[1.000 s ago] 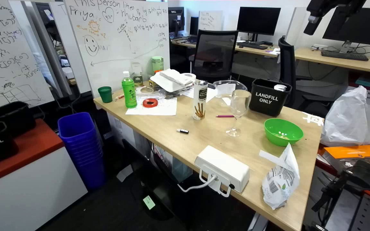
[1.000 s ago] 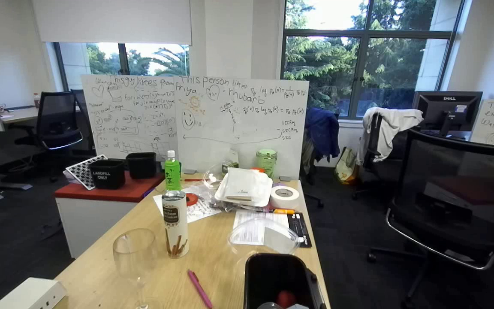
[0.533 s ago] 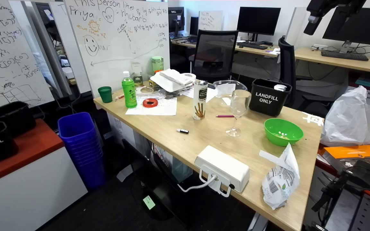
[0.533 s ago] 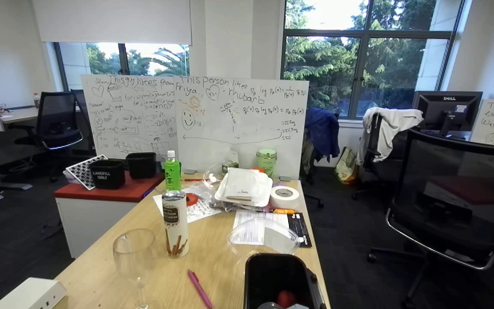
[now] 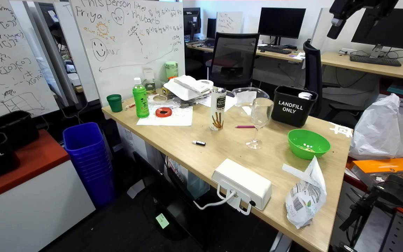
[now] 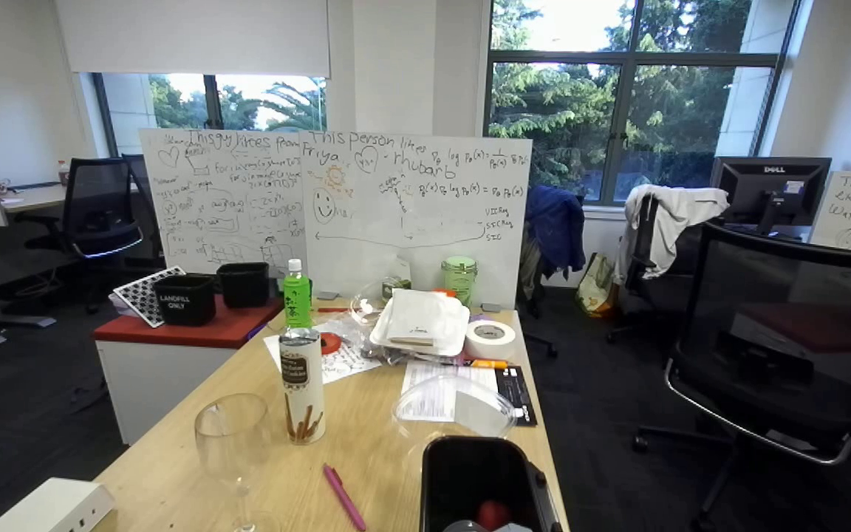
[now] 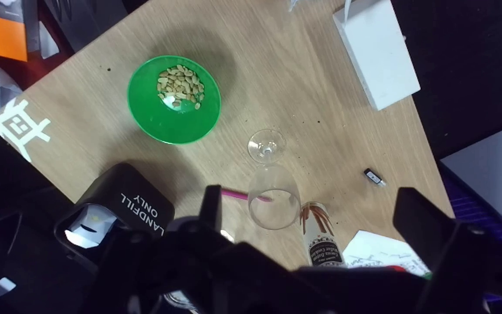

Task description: Take the box out of the landfill bin and put it on the table

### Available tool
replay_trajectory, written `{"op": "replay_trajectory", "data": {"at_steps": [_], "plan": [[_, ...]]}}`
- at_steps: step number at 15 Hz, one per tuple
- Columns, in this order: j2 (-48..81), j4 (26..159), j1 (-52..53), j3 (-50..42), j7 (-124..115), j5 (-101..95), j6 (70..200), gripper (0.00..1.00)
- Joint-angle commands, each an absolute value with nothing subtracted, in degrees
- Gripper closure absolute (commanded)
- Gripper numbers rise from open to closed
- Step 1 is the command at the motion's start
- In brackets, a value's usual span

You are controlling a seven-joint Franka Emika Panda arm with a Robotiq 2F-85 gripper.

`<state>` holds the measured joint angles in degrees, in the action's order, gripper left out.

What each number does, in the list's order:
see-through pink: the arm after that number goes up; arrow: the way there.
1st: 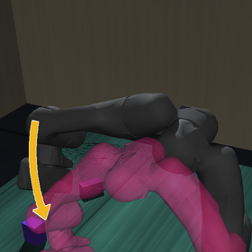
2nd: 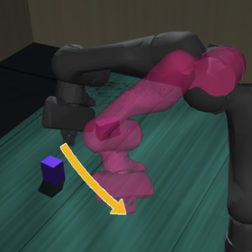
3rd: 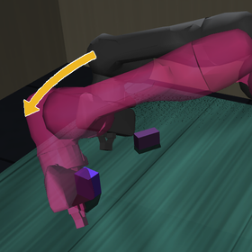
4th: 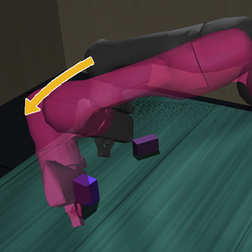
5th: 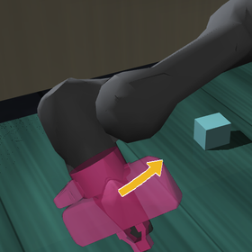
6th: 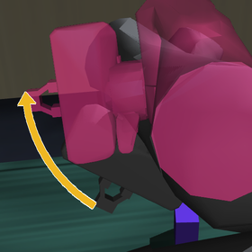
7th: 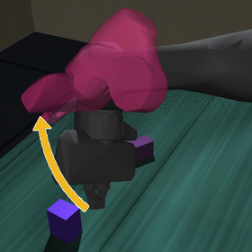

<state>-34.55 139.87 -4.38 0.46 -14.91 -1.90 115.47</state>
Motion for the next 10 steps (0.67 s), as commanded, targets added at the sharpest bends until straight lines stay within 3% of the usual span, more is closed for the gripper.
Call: {"op": "replay_trajectory", "data": {"at_steps": [1,10], "plan": [[-31.1,139.0,-7.0,2.2,-22.4,-2.0,117.4,0.0],[-20.3,137.1,-12.1,2.6,-47.1,-2.7,128.8,0.0]]}}
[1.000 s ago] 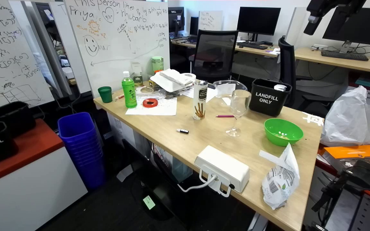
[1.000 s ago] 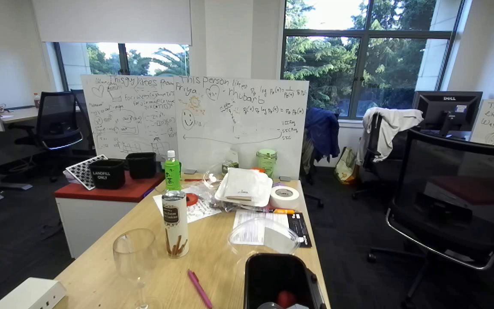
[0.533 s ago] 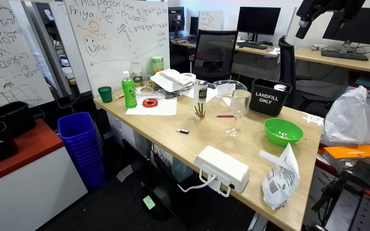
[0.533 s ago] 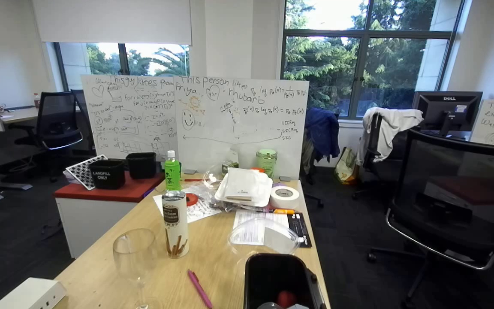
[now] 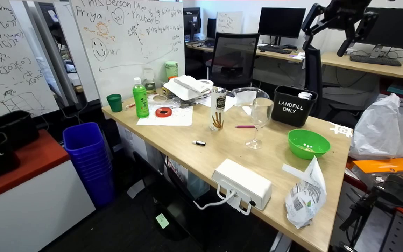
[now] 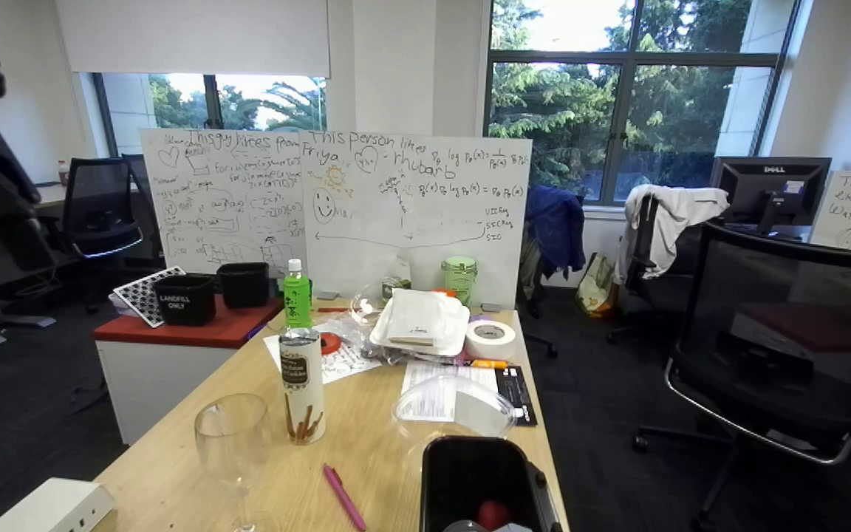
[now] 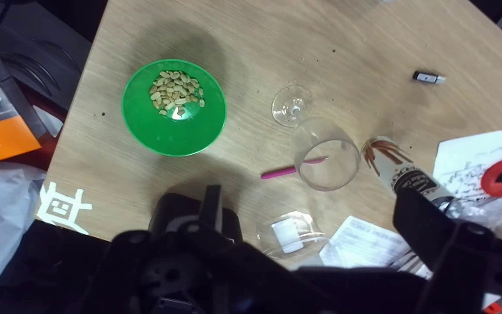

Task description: Take the box out of the landfill bin and put it on the table

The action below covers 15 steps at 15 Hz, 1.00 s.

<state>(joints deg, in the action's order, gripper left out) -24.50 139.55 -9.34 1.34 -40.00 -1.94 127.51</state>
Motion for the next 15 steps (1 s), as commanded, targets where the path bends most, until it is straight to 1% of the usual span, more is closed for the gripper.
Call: {"op": "replay_trajectory", "data": {"at_steps": [1,3,4,11,15], "plan": [[-18.7,136.4,-12.9,2.4,-50.1,-3.5,129.7,0.0],[-16.4,134.9,-14.0,1.7,-56.0,-4.6,130.8,0.0],[-18.7,137.0,-12.1,0.5,-51.3,-3.8,130.7,0.0],[-16.8,135.2,-12.5,0.3,-55.4,-4.4,130.8,0.0],[-12.3,133.0,-13.8,1.1,-64.9,-7.1,132.4,0.0]]}}
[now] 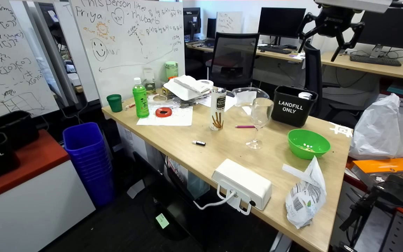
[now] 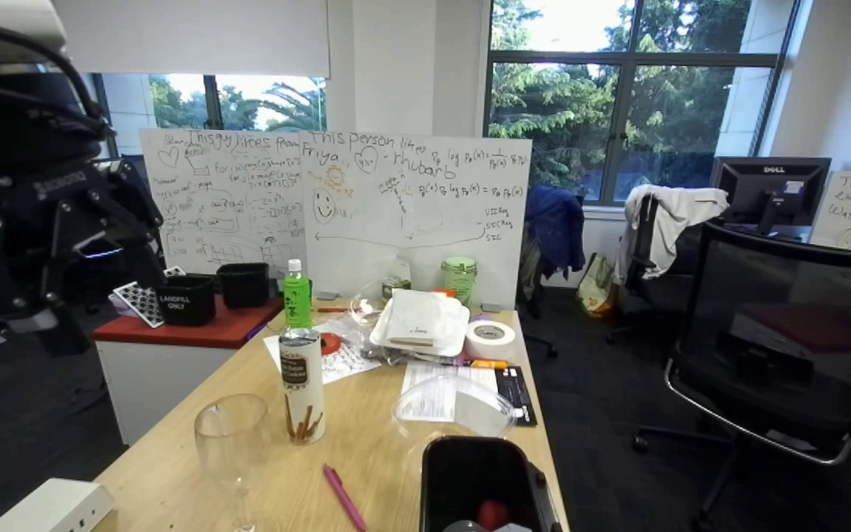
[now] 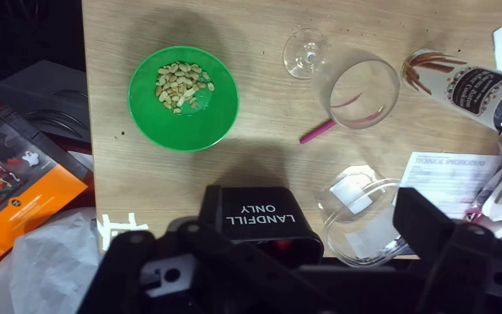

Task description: Take the box out of the landfill bin and put it on the table

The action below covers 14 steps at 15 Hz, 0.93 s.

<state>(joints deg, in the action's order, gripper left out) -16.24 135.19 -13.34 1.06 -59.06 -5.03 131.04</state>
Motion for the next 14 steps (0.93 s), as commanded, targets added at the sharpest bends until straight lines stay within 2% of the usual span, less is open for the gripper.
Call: {"op": "replay_trajectory", "data": {"at_steps": [1,5,10,14], "plan": [[-9.7,131.9,-14.1,0.8,-67.7,-8.1,133.4,0.0],[-0.2,125.8,-13.3,-3.1,-76.9,-8.3,135.2,0.0],[9.7,114.7,-12.5,-9.0,-80.0,-2.2,131.5,0.0],[10.4,114.5,-11.9,-11.1,-79.3,-2.6,133.6,0.0]]}}
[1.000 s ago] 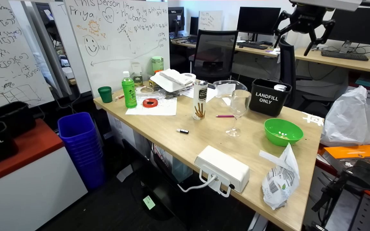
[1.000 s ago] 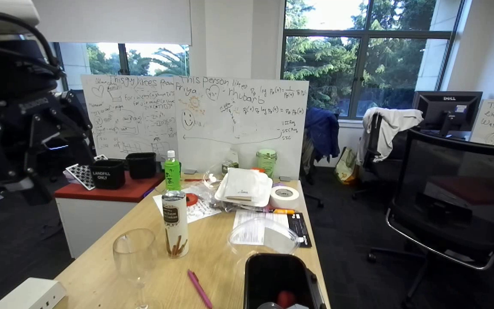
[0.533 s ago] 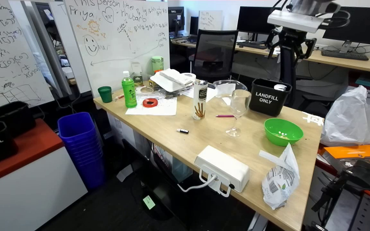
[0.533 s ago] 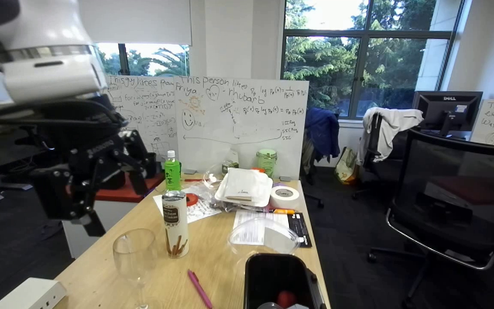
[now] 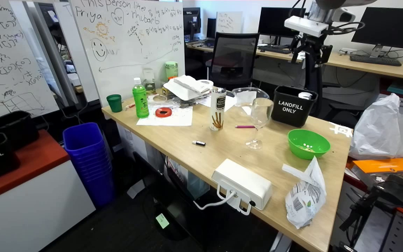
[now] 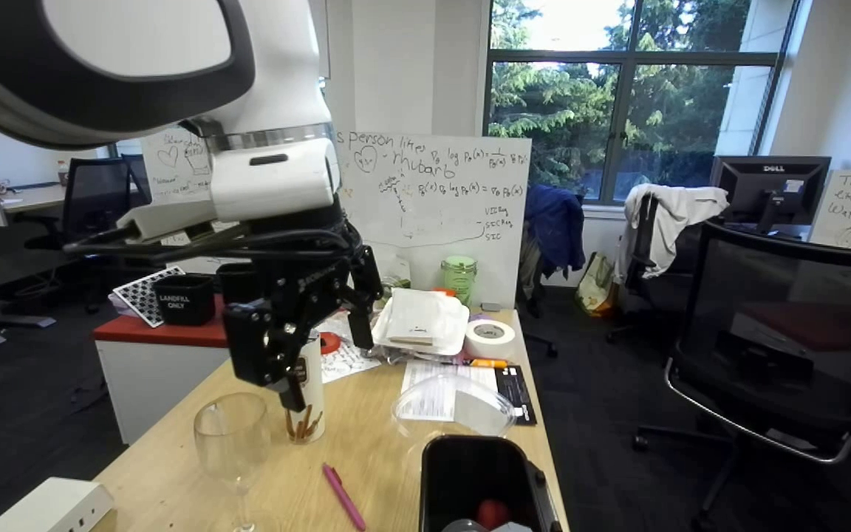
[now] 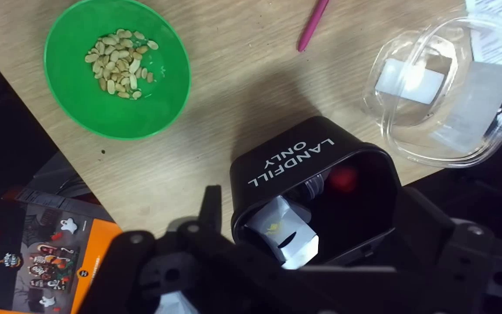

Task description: Take the box out of the landfill bin and put it on the table

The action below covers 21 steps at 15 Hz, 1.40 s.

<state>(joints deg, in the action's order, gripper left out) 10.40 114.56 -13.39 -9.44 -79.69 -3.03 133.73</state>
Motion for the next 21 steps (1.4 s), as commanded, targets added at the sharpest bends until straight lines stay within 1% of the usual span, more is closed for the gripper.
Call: {"op": "replay_trajectory", "data": {"at_steps": [1,7,12,18,21], "plan": [[10.7,114.1,-11.7,-11.1,-79.7,-2.6,133.4,0.0],[11.4,113.3,-11.7,-11.3,-79.6,-2.3,132.7,0.0],[15.0,109.4,-12.9,-14.1,-74.3,-2.7,131.0,0.0],[23.8,100.1,-16.2,-14.2,-60.1,5.4,123.6,0.0],[29.5,93.9,-16.5,-15.7,-61.6,6.8,122.2,0.0]]}}
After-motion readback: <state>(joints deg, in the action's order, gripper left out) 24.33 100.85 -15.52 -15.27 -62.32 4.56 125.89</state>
